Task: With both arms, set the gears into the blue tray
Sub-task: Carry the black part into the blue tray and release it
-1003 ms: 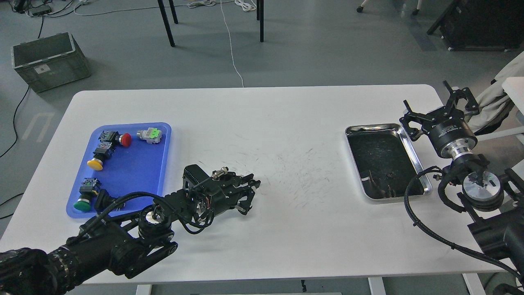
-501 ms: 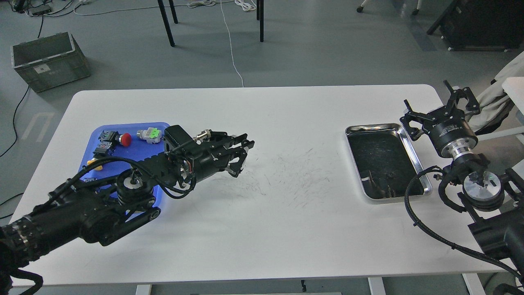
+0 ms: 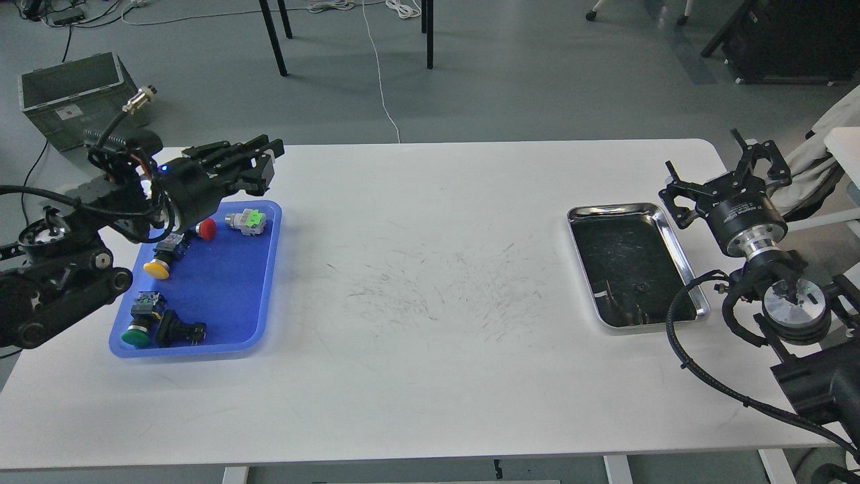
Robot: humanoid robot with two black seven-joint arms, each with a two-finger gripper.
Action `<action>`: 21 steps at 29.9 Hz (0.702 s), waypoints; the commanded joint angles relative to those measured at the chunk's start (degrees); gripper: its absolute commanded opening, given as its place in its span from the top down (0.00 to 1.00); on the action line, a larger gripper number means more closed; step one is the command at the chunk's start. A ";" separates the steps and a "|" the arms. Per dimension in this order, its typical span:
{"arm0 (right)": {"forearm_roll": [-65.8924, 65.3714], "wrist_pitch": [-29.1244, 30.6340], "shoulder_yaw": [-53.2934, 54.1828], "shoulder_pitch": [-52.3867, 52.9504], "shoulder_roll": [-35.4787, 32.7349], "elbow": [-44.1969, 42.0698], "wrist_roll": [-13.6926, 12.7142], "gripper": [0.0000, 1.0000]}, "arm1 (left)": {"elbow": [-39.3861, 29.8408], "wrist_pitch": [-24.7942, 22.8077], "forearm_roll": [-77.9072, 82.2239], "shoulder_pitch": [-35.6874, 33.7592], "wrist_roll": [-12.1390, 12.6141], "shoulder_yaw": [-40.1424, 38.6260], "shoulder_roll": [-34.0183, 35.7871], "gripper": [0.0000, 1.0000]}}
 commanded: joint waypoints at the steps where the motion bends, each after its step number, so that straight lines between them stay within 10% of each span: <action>1: 0.00 -0.01 -0.02 0.12 -0.14 -0.01 0.04 0.05 | 2.72 2.65 0.01 4.37 -0.66 0.07 -0.20 0.94; 21: 0.00 0.08 -0.11 0.12 -1.55 -0.10 -0.05 0.05 | 21.79 5.73 -0.08 9.65 -3.12 0.33 -10.93 0.92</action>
